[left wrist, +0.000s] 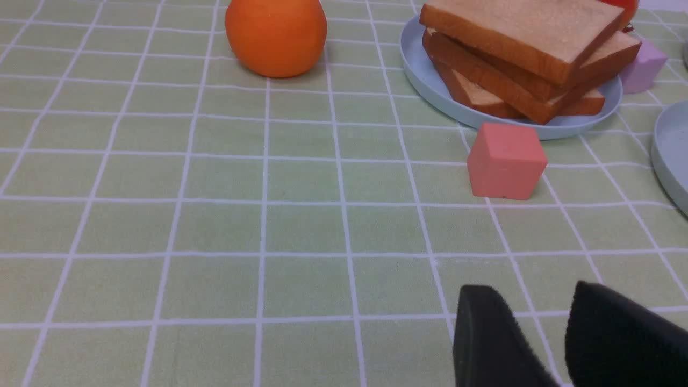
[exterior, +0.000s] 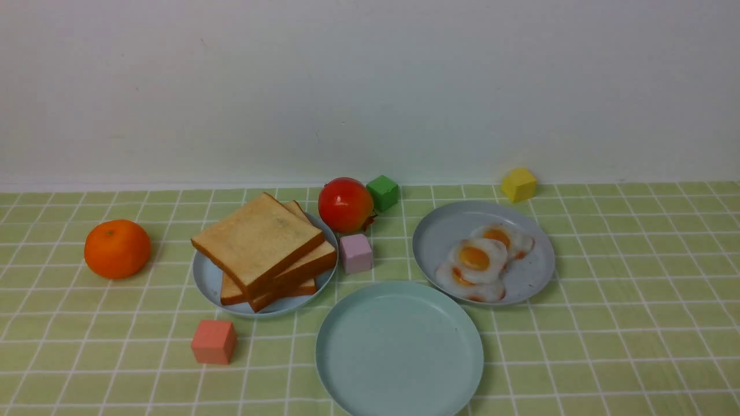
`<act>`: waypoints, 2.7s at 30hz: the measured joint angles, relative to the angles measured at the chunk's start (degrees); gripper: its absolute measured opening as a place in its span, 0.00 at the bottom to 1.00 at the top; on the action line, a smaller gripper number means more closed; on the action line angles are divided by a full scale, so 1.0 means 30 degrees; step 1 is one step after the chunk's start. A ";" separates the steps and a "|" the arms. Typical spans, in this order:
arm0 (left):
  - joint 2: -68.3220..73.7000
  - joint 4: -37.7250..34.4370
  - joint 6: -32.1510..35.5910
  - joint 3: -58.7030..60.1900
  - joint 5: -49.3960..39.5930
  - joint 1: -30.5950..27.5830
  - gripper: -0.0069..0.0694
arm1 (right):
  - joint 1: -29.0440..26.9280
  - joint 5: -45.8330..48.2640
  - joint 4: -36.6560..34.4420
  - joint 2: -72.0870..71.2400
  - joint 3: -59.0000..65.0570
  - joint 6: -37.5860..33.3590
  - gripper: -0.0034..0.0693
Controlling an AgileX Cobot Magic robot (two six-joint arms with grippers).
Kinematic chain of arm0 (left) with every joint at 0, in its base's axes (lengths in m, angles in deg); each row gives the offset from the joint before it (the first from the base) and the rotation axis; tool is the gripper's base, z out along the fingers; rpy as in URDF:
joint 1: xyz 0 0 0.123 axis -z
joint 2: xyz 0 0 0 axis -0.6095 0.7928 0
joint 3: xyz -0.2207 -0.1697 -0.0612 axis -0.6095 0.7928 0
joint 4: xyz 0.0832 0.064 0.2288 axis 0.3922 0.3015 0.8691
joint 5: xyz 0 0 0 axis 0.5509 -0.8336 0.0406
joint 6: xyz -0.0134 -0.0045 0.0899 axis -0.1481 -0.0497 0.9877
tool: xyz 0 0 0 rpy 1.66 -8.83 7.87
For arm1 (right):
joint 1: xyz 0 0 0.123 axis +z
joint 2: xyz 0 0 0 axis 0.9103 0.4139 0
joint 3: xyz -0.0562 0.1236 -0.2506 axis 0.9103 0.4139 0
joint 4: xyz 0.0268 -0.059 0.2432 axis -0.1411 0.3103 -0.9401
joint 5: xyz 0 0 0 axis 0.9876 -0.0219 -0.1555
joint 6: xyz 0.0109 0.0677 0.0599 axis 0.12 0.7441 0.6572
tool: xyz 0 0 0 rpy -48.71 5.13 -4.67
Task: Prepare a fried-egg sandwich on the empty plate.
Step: Use the left arm to grab a slice of bread
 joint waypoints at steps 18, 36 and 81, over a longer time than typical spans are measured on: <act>0.0000 0.0000 0.0000 0.0000 0.0000 0.0000 0.40 | 0.0000 0.0000 0.0125 0.0000 0.0000 0.0000 0.37; 0.0000 0.0234 0.0000 0.0000 0.0000 0.0000 0.40 | 0.0000 0.0000 0.2275 0.0000 0.0000 0.0000 0.37; 0.7821 -0.4136 -0.6036 -1.5516 0.5585 0.0000 0.40 | -0.0015 -0.7299 -0.1712 0.8143 -1.5728 0.4464 0.37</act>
